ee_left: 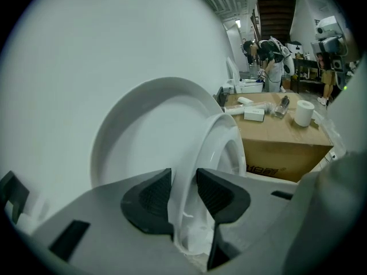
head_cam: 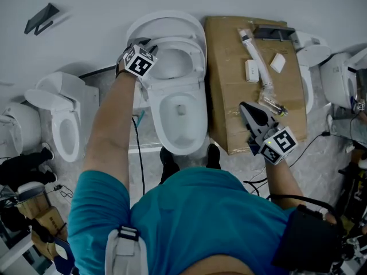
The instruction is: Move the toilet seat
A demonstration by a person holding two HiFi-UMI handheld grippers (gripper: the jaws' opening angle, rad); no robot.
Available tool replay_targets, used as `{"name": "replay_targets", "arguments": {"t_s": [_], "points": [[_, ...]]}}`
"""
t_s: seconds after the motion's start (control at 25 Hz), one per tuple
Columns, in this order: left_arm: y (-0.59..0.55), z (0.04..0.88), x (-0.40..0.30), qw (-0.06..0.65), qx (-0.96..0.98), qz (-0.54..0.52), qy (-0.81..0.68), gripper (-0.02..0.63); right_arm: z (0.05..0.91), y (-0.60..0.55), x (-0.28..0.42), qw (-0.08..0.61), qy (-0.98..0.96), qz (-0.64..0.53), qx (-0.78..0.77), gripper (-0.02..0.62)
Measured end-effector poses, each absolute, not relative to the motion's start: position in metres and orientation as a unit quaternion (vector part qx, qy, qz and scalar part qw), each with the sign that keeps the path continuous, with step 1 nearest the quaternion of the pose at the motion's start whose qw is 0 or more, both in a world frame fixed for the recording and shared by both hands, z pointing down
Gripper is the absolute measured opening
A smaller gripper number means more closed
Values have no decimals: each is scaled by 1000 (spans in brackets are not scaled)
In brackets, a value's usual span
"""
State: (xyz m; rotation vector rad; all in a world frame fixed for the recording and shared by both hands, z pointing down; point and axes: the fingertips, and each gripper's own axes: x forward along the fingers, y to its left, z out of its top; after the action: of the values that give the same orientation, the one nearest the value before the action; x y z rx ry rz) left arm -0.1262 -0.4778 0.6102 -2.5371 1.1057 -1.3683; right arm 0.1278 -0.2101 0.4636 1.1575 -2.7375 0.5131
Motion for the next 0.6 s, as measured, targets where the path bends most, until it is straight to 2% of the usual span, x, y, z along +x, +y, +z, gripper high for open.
{"name": "replay_targets", "arguments": {"t_s": [0.6], "points": [[-470, 608, -125, 47, -815, -446, 368, 135, 454, -208, 122, 66, -909, 161, 378, -2]]}}
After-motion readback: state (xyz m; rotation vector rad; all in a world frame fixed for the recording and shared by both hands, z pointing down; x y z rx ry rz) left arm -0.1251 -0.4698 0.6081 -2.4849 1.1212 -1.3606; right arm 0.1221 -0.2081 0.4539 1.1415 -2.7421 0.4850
